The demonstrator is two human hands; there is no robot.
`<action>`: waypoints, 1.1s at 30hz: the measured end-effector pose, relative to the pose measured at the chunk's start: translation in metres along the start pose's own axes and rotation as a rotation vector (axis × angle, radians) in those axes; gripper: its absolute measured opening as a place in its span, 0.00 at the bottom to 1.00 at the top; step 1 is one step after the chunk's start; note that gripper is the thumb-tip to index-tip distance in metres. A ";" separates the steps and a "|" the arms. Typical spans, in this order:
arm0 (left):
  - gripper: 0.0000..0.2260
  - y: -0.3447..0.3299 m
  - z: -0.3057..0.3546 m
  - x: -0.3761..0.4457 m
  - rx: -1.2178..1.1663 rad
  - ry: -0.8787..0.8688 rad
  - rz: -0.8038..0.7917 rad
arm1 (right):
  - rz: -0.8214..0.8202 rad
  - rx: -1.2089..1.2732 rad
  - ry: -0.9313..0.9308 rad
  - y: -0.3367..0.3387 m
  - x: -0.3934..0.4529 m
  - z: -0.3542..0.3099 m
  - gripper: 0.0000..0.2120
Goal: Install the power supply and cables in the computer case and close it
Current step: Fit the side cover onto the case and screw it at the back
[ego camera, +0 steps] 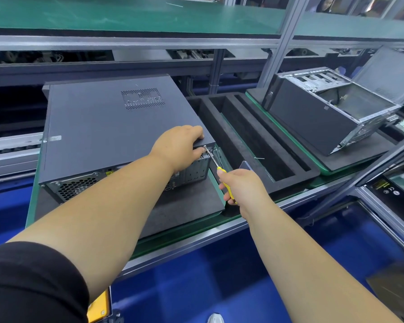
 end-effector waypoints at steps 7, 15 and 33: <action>0.10 0.000 0.000 -0.001 -0.003 0.003 0.010 | -0.018 0.091 -0.173 -0.002 0.002 -0.008 0.21; 0.11 -0.002 -0.001 0.000 -0.007 0.013 0.011 | 0.115 0.017 0.091 0.004 -0.004 -0.001 0.19; 0.10 -0.002 0.001 0.000 -0.005 0.017 0.012 | 0.133 -0.015 0.104 -0.002 0.005 0.001 0.22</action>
Point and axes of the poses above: each hand's wrist, its own x-axis towards the middle knuckle, its own y-axis out of the back of the hand, z = x × y, the point moved 2 cm from there along x, towards the middle knuckle, and after that the axes turned 2 degrees about x, right-handed, at the moved point
